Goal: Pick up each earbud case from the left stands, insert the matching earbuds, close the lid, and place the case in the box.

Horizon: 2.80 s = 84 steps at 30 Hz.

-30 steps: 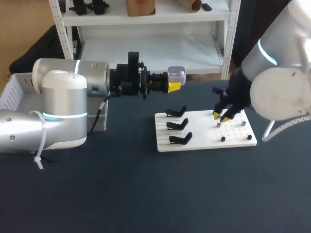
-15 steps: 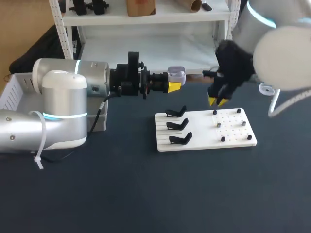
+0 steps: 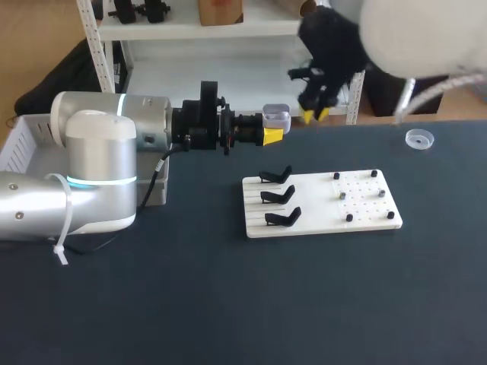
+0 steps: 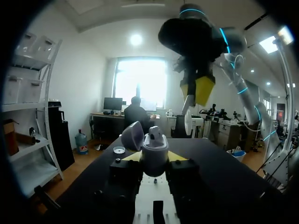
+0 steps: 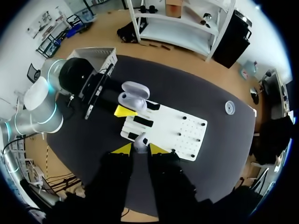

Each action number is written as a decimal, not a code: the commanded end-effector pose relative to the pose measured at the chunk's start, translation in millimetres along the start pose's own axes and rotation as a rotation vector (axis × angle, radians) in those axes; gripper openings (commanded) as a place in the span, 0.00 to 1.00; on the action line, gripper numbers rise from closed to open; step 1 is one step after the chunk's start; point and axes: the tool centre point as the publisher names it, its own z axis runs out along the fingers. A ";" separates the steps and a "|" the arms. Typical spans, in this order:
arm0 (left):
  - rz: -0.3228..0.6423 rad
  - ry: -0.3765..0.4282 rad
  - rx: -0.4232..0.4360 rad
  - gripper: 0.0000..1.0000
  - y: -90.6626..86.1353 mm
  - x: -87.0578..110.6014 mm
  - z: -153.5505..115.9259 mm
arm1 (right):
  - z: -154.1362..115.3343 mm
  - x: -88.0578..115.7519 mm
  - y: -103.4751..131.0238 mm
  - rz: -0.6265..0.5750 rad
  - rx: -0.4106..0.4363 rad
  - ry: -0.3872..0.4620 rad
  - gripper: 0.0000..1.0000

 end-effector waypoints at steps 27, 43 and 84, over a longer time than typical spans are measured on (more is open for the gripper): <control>0.002 -0.002 -0.006 0.00 -1.7 0.4 0.3 | 26.7 -46.8 29.6 -0.122 -0.006 0.143 0.00; 0.002 -0.002 -0.006 0.00 -1.7 0.4 0.3 | 35.2 -49.7 25.5 -0.120 -0.016 0.131 0.00; 0.002 -0.002 -0.006 0.00 -1.7 0.4 0.3 | 51.5 -50.5 20.3 -0.122 0.007 0.162 0.00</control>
